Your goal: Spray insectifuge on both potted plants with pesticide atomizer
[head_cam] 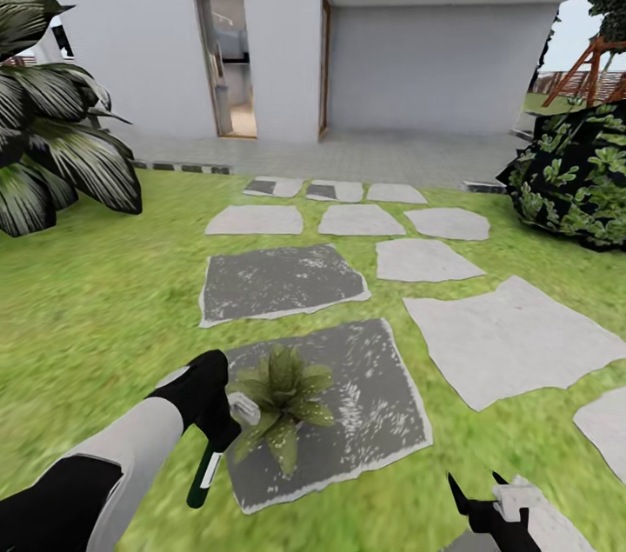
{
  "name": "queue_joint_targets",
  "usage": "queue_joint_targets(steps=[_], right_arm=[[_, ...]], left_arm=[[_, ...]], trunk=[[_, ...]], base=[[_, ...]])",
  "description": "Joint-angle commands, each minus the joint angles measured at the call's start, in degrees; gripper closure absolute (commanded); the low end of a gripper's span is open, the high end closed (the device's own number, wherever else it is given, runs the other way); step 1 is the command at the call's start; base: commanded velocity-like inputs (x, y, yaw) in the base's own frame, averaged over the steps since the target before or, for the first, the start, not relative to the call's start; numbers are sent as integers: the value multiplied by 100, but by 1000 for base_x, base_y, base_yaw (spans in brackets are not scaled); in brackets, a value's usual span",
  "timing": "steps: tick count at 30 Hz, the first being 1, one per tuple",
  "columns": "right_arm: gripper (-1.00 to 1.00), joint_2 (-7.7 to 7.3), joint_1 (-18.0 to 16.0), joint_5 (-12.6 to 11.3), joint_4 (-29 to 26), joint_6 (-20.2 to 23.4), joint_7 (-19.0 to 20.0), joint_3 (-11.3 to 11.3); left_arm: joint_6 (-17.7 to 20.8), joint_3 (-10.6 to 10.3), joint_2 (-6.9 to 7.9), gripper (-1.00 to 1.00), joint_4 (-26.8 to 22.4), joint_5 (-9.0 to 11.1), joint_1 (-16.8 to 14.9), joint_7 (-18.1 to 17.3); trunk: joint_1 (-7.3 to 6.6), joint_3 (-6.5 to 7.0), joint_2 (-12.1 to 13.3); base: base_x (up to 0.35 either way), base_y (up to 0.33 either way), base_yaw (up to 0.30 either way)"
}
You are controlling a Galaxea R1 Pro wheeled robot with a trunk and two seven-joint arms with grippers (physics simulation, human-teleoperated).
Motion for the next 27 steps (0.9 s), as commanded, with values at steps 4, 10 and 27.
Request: queue_joint_targets(steps=[4, 10, 27], right_arm=[[-100, 11, -10, 39, -7, -22, 40, -49], [-100, 15, -10, 39, -7, -22, 40, -49], [-100, 13, -10, 39, -6, -22, 40, -49]], left_arm=[[43, -26, 61, 100, -8, -44, 128, -50], [37, -38, 70, 100, -2, -53, 316, -34], [35, -22, 9, 100, -24, -49, 407, -29]], trunk=[[-1, -5, -2], [-1, -5, -2], [-1, -5, -2]], base=[[0, 161, -170], [0, 296, -13], [109, 292, -121]])
